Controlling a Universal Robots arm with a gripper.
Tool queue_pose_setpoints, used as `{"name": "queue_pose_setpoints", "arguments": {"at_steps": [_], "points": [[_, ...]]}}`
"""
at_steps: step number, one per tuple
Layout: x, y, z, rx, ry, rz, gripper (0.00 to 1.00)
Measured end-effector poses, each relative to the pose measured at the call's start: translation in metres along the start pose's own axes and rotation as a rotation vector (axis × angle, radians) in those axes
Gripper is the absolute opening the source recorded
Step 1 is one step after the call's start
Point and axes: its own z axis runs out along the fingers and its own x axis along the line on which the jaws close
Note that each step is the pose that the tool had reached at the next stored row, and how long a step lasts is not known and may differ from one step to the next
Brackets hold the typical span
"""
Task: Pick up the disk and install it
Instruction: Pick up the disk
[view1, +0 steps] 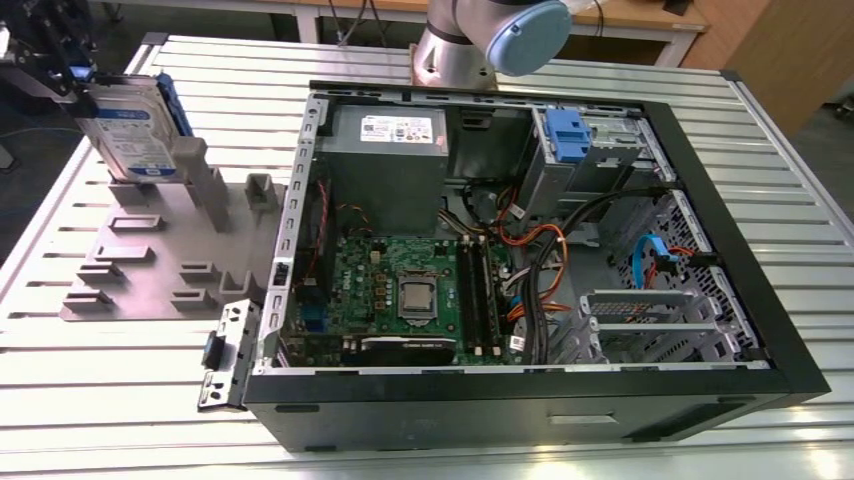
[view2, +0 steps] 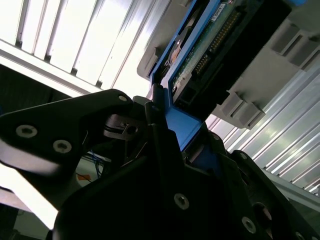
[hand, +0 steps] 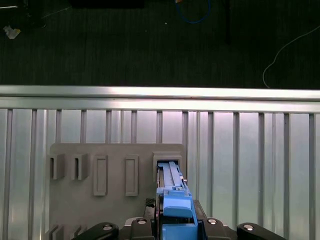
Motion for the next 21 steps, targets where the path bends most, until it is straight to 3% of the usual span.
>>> {"name": "queue_pose_setpoints", "arguments": {"at_steps": [21], "points": [[0.0000, 0.0001, -0.0070, 0.0000, 0.0000, 0.000, 0.36]]}}
